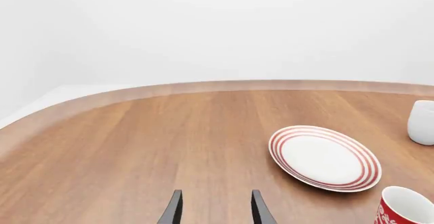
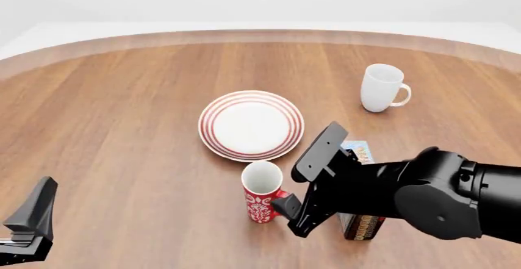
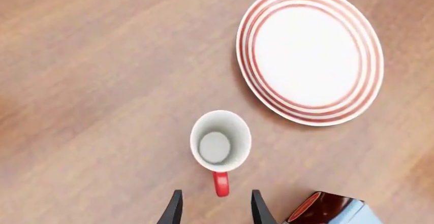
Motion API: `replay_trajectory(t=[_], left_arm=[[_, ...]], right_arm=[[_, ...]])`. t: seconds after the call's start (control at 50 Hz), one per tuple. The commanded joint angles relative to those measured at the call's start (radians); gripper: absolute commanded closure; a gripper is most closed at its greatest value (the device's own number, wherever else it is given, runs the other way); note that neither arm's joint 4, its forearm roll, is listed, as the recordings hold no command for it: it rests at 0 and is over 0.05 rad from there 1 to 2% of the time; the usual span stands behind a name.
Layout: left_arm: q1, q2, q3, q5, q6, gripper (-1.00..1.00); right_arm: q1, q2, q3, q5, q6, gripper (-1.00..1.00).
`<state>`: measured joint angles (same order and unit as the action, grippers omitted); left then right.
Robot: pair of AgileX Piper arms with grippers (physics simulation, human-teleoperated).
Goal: Pick up the red mug and put it on the plate
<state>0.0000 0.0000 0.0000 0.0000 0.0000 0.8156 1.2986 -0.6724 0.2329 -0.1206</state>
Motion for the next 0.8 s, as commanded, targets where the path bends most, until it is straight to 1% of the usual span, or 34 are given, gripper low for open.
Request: replay_trajectory(t=[0.02, 0.14, 0.22, 0.26, 0.38, 0.58, 0.64, 0.8], left_arm=[[0.000, 0.000, 0.000, 0.000, 0.000, -1.00], [0.000, 0.000, 0.000, 0.000, 0.000, -1.00], [0.000, 0.000, 0.000, 0.000, 0.000, -1.00], [0.000, 0.000, 0.000, 0.000, 0.000, -1.00], [0.000, 0.000, 0.000, 0.000, 0.000, -1.00], [0.000, 0.000, 0.000, 0.000, 0.000, -1.00], [0.000, 0.000, 0.000, 0.000, 0.000, -1.00], [0.000, 0.000, 0.000, 0.000, 0.000, -1.00]], right_arm=[[0.001, 0.026, 0.013, -0.032, 0.010, -1.00], [-0.005, 0.030, 0.013, -0.036, 0.010, -1.00], [-0.023, 0.038, 0.024, -0.055, 0.002, -1.00], [-0.018, 0.037, 0.031, -0.056, 0.009, -1.00], [-0.033, 0.057, 0.042, -0.087, 0.000, -1.00], [-0.036, 0.091, 0.055, -0.123, 0.008, -1.00], [-0.025, 0.101, 0.065, -0.136, 0.022, -1.00], [-0.023, 0.121, 0.082, -0.162, 0.029, -1.00]])
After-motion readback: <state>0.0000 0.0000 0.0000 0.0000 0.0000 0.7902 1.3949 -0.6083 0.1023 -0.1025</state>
